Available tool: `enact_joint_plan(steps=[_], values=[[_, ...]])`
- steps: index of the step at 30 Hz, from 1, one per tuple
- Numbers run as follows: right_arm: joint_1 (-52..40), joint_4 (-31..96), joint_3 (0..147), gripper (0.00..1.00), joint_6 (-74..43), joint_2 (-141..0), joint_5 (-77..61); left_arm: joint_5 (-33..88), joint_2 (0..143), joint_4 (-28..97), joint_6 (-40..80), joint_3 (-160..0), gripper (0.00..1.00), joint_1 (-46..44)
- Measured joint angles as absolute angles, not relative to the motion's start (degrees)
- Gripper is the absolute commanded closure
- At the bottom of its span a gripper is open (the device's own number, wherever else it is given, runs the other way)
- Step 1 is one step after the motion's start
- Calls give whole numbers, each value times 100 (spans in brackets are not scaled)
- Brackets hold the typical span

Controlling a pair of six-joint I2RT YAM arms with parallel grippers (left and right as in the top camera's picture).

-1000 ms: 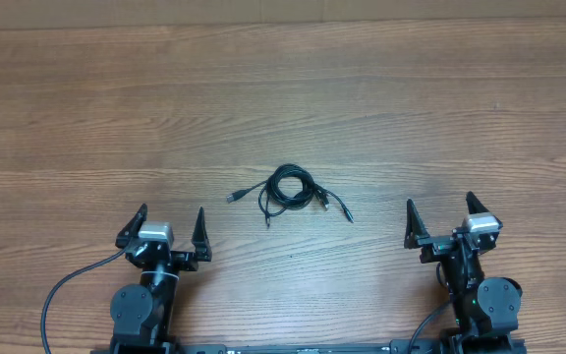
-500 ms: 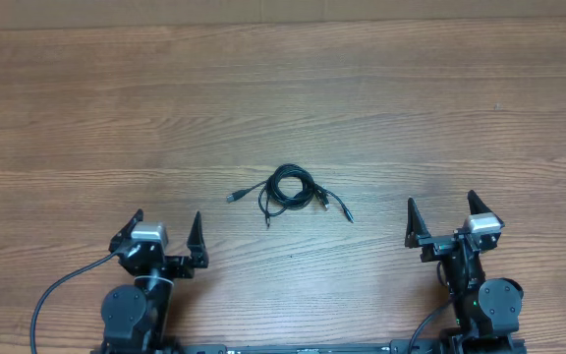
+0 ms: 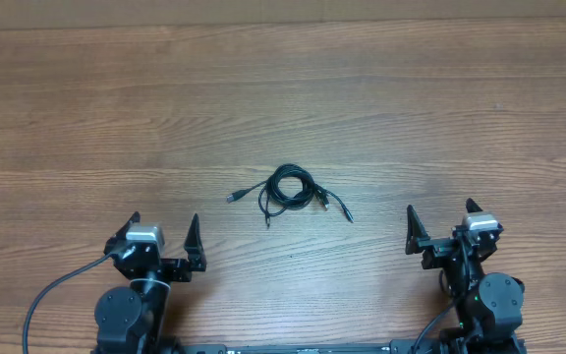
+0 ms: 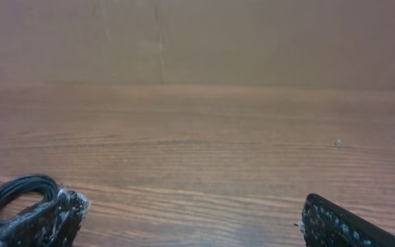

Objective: Untangle cables

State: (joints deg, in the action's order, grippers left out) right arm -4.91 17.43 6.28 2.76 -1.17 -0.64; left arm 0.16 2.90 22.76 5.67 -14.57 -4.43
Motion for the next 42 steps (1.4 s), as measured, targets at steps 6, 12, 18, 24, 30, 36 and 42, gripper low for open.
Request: enact_joint_plan(steps=[6, 12, 18, 24, 30, 36, 42], values=[[-491, 1925, 991, 0, 45, -657, -62, 19, 1310, 2279, 567, -1927, 1, -443], [-491, 2333, 1616, 0, -274, -1619, -62, 99, 2692, 2480, 567, -2749, 1, -443], [-491, 3065, 2602, 0, -384, -2893, -64, 322, 4040, 3389, 582, -3972, 0, -443], [-491, 4077, 3822, 0, -427, -4198, -191, 467, 4919, 5376, 589, -5251, 0, -443], [-491, 4412, 4744, 0, -449, -5070, -464, 432, 5089, 5806, 589, -5483, 1, -443], [-491, 4335, 4917, 0, -451, -5380, -972, 565, 5339, 5256, 794, -5483, 0, -443], [-491, 4285, 4917, 0, -449, -5400, -1175, 858, 5649, 4010, 1114, -5494, 0, -443]])
